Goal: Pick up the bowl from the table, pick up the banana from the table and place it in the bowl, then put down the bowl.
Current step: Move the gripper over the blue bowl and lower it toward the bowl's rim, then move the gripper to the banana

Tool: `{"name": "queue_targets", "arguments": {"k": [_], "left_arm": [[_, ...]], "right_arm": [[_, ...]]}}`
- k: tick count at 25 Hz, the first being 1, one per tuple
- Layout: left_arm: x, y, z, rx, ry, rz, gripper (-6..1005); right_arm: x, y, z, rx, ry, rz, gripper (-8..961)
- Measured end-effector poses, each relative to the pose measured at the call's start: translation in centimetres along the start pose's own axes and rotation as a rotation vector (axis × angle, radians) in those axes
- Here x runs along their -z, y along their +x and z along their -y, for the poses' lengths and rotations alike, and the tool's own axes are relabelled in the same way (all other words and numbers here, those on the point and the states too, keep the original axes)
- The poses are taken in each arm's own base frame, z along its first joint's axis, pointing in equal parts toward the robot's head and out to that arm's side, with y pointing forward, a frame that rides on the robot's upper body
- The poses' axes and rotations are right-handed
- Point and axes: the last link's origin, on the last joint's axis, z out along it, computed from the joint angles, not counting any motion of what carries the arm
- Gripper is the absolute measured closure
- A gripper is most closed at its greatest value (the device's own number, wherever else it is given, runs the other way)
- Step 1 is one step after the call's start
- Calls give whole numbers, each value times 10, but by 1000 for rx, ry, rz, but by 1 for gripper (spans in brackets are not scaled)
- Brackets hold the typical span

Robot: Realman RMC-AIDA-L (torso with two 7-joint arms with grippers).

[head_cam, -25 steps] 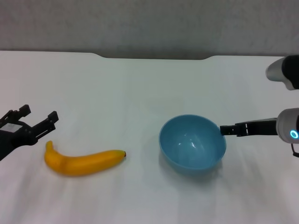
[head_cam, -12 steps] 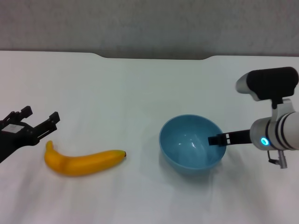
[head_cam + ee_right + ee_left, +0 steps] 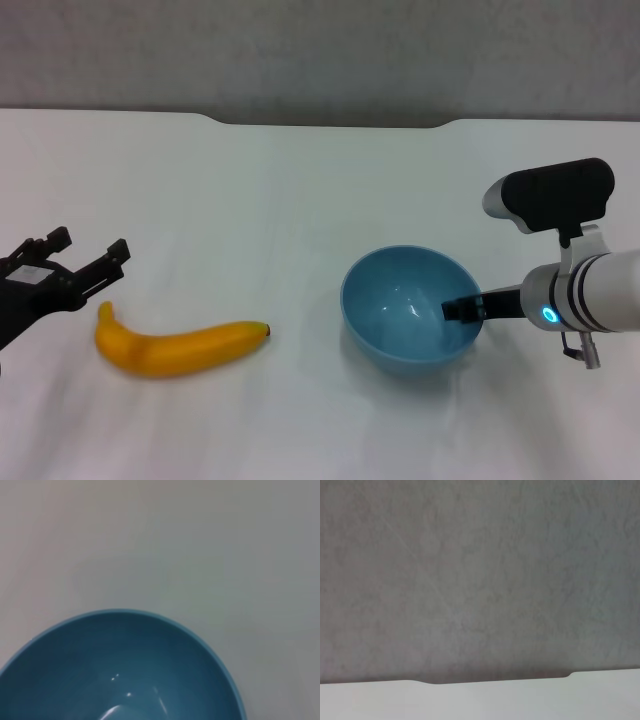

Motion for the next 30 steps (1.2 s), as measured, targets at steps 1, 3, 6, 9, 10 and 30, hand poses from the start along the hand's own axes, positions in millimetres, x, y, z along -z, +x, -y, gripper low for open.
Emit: {"name": "queue_targets", "arguments": {"k": [1,3,6,9,10,30], "left_arm": [[0,0,0,1,0,0,101],[0,0,0,2,1,0,101],[0,-2,0,6,2,3,101],[0,-2,0,6,1,3,101],[0,-2,0,6,1,3,101],[1,-4,0,12,5,7,102]], "right_arm": [[0,0,0,0,0,4,345],[-1,-1,0,-2,-1,12,351],[-1,-1,1,-2,2,16,361],[-3,2,4,-2,10,18,371],[-4,2,5,-2,11,22,374],[-8,14,10,6,12,127,823]]}}
